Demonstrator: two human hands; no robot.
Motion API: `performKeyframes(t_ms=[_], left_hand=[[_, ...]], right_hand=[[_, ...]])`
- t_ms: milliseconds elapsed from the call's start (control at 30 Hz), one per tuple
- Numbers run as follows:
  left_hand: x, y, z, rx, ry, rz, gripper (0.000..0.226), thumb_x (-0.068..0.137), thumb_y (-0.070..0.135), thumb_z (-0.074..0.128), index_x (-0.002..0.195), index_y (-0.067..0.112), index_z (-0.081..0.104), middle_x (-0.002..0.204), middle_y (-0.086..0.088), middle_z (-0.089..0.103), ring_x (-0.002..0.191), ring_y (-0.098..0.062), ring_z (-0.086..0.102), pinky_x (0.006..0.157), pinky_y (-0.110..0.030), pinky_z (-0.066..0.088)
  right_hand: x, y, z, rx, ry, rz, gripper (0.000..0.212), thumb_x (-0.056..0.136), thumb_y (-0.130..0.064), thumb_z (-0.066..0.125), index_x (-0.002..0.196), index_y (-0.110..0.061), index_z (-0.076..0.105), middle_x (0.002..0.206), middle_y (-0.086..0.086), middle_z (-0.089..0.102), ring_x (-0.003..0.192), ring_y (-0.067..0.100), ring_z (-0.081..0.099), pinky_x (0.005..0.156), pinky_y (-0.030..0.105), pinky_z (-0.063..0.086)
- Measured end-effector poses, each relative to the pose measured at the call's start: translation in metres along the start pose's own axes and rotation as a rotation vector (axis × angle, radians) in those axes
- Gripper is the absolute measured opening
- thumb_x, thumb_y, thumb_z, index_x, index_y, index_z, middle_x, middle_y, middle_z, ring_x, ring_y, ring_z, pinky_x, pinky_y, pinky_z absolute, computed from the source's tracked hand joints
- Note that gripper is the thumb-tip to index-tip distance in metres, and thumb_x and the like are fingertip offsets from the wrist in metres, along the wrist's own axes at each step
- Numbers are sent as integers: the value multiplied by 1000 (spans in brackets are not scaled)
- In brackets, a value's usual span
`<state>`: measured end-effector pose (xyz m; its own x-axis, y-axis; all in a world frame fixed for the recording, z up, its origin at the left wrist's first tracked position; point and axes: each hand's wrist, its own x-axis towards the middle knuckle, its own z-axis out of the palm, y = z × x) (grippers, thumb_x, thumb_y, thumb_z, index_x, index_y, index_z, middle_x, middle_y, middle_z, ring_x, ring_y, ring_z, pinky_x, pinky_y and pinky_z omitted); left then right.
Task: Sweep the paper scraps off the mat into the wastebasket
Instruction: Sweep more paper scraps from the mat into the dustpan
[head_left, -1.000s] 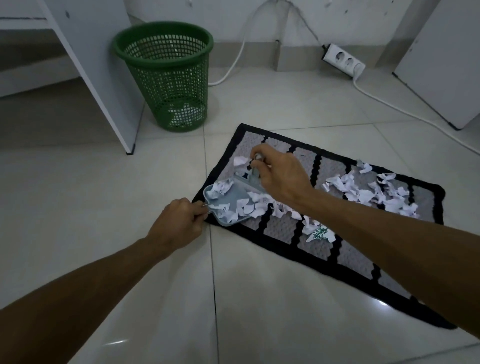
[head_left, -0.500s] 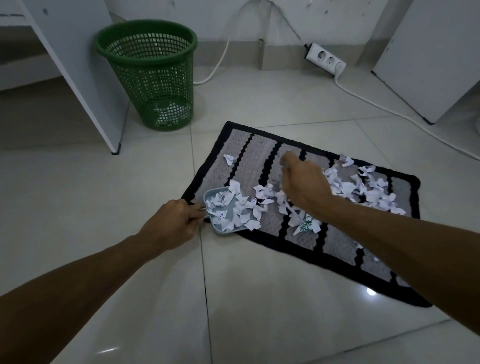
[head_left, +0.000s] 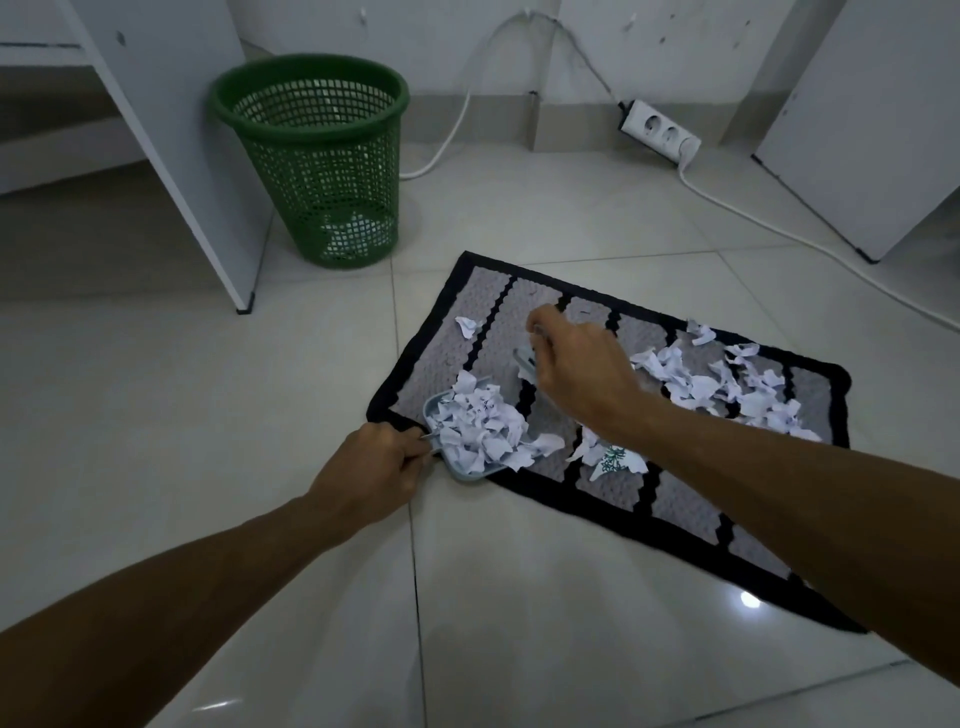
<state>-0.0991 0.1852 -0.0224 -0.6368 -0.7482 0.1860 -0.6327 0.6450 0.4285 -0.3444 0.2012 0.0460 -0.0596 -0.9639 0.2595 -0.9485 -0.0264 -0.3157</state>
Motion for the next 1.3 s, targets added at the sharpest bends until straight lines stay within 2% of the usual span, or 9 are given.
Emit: performKeyframes(t_ms=[200,367,467,567,767,900,1033,1200,1300], left_hand=[[-3,5,7,8,3,-17,24,80,23,54,89,20,76,64,3,68,49,-18,54,48,-29,47],[-6,7,8,18,4,-62,24,80,24,52,80,15,75,61,1,65,47,-17,52,47,-29,45],[-8,4,6,60,30,-74,19,78,21,57,76,14,74,56,0,65,44,-18,52,45,-27,43],[-7,-1,6,79,28,-115,20,77,21,56,74,13,73,56,-3,66,43,-21,52,45,-28,46],[-6,-5,6,42,24,-97,28,79,28,49,77,15,74,55,-3,65,44,-21,52,47,-26,41],[-2,-12,-3,57,-14,31,38,81,32,41,85,16,75,63,-4,66,51,-27,55,48,-30,46],[4,-19,-11,70,-94,133,36,81,27,41,89,16,74,71,0,68,59,-23,57,53,-32,49],[1,-10,-11,7,-108,200,27,77,15,53,92,16,75,69,3,68,57,-19,55,51,-29,47],[2,-4,-4,-23,-163,211,30,81,22,47,92,19,75,66,5,66,56,-16,54,51,-35,47]], right_hand=[[-12,-28,15,97,-31,-56,10,100,-15,44,106,-13,52,59,8,60,43,27,54,47,44,52],[10,-16,-7,138,57,-4,14,102,-20,44,110,-16,54,69,6,67,43,21,57,36,35,50],[29,8,-13,92,127,17,12,101,-18,46,108,-13,55,72,8,67,48,24,57,45,32,49],[25,26,-1,50,-13,-11,10,101,-16,45,106,-12,54,76,14,69,57,28,61,53,35,52],[-2,2,5,129,-168,-198,14,101,-16,49,109,-10,59,71,-3,59,42,0,42,38,11,30],[1,2,-19,154,-12,-80,13,101,-17,49,110,-12,57,79,4,67,48,20,61,38,16,41],[-6,20,-38,-151,15,2,9,97,-9,48,104,-7,53,64,8,61,46,26,52,47,32,45],[-41,41,-41,-382,-141,112,10,92,0,45,102,-3,47,53,-1,37,43,13,29,43,25,12],[-54,27,-28,-206,-138,186,5,97,-4,41,99,-7,45,58,2,46,46,18,43,40,29,32]])
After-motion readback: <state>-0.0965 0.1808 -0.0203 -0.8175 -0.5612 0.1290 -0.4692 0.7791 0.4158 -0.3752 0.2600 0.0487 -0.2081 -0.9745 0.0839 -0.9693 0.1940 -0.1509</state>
